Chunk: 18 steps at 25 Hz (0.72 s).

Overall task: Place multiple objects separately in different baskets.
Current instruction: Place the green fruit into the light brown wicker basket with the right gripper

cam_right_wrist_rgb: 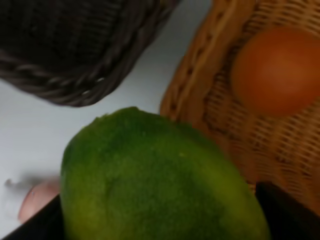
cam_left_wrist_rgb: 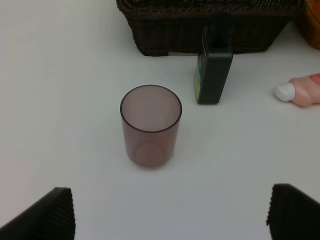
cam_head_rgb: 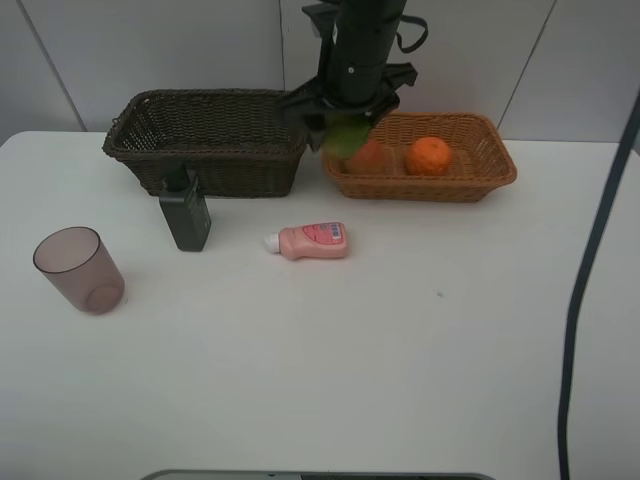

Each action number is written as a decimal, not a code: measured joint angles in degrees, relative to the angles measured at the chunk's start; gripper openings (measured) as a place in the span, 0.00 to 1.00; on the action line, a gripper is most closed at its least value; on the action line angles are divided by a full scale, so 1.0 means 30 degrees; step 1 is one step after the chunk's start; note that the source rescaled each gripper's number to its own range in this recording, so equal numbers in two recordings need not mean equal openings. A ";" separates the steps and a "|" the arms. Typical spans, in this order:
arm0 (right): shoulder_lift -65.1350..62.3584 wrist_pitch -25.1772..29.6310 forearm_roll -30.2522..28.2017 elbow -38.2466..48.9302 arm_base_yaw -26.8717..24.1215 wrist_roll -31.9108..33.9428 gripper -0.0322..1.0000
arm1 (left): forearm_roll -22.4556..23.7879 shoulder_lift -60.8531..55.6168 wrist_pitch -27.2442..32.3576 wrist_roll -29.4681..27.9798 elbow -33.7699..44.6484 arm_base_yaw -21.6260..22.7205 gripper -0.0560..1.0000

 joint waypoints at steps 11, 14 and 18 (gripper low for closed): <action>0.0072 -0.3193 -0.1503 0.0000 -0.2830 0.3110 0.40 | 0.0000 0.0000 0.0000 0.0000 0.0000 0.0000 0.99; 0.0452 -0.3335 -0.2176 0.0000 -0.3267 0.4158 0.40 | 0.0000 0.0000 0.0000 0.0000 0.0000 0.0000 0.99; 0.1125 -0.3269 -0.2532 0.0000 -0.3564 0.5472 0.40 | 0.0000 0.0000 0.0000 0.0000 0.0000 0.0000 0.99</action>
